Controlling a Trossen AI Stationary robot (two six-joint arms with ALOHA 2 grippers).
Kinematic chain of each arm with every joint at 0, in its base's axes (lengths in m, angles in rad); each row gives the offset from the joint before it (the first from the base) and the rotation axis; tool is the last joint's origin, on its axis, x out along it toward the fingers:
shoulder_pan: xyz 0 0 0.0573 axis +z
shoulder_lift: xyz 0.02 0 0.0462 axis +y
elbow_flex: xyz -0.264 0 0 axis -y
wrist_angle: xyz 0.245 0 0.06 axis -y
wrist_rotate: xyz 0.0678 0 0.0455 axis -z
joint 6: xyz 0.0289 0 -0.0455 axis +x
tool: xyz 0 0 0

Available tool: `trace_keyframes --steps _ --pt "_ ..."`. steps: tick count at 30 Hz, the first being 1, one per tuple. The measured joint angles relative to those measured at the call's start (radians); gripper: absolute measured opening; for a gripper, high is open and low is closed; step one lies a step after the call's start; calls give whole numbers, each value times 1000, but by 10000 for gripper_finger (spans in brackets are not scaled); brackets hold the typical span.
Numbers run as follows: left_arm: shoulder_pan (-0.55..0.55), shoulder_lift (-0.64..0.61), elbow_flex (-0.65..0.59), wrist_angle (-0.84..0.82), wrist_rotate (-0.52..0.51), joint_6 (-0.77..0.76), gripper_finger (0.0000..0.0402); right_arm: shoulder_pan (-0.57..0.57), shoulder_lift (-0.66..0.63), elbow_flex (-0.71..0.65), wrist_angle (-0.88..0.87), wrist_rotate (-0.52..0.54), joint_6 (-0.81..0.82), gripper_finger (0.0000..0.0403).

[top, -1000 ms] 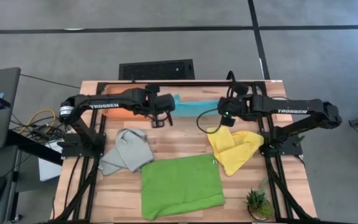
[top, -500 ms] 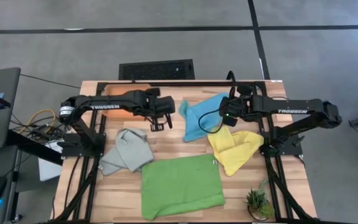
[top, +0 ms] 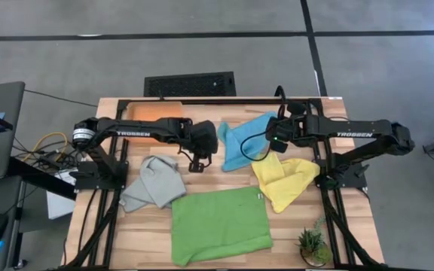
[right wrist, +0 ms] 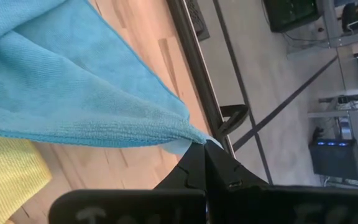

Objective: Fold microfiber towels
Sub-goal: Fold the blue microfiber cloth

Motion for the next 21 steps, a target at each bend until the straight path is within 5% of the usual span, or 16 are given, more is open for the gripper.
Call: trace_keyframes --steps 10,21 --pt "10 -1 -49 64 93 -120 73 0 0 0 0 -2 1 8" --pt "31 0 -315 497 151 -522 139 0 1 1 5 -5 1 8"
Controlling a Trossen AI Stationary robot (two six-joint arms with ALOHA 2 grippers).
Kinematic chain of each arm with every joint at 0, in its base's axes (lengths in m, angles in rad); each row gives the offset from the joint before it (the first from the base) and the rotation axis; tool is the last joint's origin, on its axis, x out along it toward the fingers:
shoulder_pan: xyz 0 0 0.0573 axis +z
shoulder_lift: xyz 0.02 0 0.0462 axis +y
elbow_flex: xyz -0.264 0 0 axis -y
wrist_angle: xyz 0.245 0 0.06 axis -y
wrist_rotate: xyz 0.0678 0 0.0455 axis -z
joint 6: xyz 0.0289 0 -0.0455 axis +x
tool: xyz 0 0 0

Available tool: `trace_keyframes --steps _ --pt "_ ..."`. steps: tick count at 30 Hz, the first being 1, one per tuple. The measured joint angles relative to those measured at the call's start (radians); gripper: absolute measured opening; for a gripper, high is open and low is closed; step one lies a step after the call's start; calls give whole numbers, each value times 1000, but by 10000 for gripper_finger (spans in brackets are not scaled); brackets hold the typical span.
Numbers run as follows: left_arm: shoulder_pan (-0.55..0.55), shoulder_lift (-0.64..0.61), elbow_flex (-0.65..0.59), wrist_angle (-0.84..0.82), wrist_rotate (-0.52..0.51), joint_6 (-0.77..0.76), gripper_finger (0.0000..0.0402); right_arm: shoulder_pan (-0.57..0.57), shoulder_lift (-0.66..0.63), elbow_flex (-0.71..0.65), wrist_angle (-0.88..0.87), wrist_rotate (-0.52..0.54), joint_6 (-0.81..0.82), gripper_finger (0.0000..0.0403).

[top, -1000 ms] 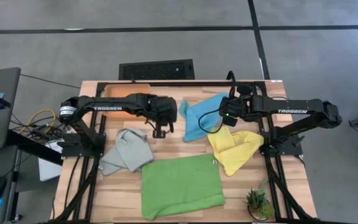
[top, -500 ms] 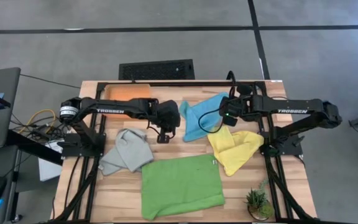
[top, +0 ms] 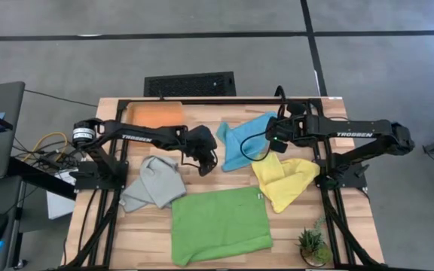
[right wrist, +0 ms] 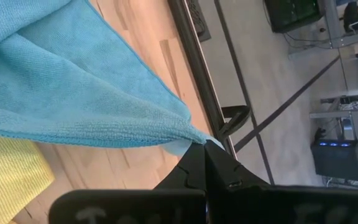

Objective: Fold microfiber towels
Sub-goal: Fold the blue microfiber cloth

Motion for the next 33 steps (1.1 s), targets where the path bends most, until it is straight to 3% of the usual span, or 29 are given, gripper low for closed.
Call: trace_keyframes --steps 12,15,20,33 --pt "5 6 -176 304 -24 -374 139 0 0 0 12 0 0 8" --pt "2 43 -177 310 -62 -413 139 0 0 0 12 0 0 8" --pt "10 113 -167 372 2 -451 139 0 0 0 14 -1 0 8" --pt "4 213 -107 378 9 -472 138 44 0 0 15 -5 8 8"
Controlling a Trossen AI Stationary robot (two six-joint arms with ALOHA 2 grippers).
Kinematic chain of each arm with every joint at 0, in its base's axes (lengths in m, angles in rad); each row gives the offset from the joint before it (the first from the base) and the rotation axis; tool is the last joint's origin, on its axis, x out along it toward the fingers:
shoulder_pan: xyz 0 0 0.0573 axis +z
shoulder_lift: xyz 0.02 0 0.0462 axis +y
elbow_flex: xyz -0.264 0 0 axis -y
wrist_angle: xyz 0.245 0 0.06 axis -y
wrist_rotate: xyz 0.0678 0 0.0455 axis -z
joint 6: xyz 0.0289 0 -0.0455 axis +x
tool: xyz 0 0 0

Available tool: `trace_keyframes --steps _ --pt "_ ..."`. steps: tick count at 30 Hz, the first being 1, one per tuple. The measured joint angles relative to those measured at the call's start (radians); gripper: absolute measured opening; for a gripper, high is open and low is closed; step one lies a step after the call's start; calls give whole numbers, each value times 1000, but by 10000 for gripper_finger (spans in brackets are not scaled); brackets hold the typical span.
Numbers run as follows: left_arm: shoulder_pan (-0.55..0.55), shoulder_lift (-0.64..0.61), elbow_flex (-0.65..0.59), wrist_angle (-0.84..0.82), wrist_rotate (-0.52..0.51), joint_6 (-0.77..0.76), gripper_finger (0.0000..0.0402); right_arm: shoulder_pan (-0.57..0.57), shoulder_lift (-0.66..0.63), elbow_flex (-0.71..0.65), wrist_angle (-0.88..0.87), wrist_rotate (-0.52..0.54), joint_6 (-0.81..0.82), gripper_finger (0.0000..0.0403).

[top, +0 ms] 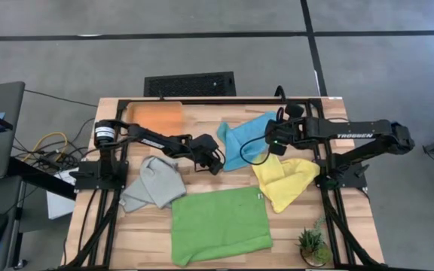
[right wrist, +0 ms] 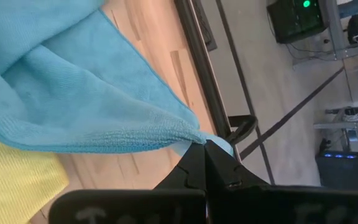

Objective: Fold microfiber towels
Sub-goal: Fold the blue microfiber cloth

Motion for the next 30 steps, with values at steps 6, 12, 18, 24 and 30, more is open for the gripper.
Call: trace_keyframes --steps 6,12,18,24,30 --pt "0 -2 -1 70 34 17 138 1 0 0 -2 0 0 8" --pt "0 0 -1 69 46 21 139 1 0 0 -1 0 0 8" --pt "0 0 -2 14 -2 34 139 1 0 0 -1 0 0 8" --pt "0 0 -2 27 -4 45 139 1 0 0 -2 0 0 8" --pt "-1 0 -2 22 -9 45 139 1 0 0 -2 0 0 8"
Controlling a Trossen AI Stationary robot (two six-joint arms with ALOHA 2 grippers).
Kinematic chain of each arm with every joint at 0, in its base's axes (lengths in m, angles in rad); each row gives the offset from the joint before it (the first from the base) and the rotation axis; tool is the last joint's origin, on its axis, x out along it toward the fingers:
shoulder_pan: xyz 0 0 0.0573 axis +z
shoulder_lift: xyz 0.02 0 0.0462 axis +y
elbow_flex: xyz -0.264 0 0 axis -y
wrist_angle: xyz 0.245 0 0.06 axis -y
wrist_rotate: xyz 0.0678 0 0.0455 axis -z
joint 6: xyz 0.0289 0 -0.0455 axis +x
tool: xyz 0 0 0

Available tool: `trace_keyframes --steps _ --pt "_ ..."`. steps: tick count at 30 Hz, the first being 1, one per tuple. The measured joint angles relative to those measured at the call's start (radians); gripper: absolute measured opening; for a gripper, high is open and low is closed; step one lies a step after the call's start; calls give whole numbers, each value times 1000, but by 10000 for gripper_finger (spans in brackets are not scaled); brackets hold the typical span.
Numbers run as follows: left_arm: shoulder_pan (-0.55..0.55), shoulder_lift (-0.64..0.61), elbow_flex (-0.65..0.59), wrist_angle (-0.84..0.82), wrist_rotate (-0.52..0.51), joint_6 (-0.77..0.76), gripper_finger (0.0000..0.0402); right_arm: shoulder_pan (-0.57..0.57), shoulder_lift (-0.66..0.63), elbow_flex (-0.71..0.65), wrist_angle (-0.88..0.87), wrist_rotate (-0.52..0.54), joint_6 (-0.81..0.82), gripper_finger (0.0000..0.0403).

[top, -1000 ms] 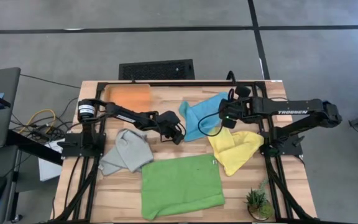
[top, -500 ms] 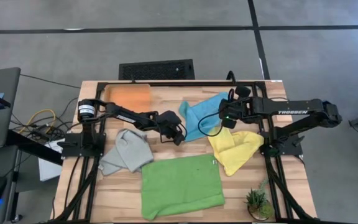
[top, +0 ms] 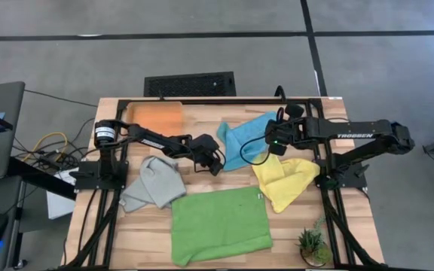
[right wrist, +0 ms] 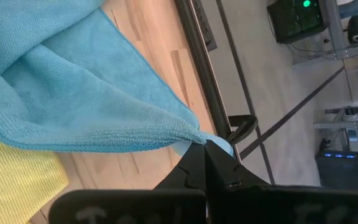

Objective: Fold microfiber towels
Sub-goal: Fold the blue microfiber cloth

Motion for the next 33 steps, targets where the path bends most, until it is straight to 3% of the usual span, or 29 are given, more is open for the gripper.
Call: trace_keyframes --steps 33 --pt "-28 0 0 26 -74 -44 139 0 0 0 1 0 0 8"
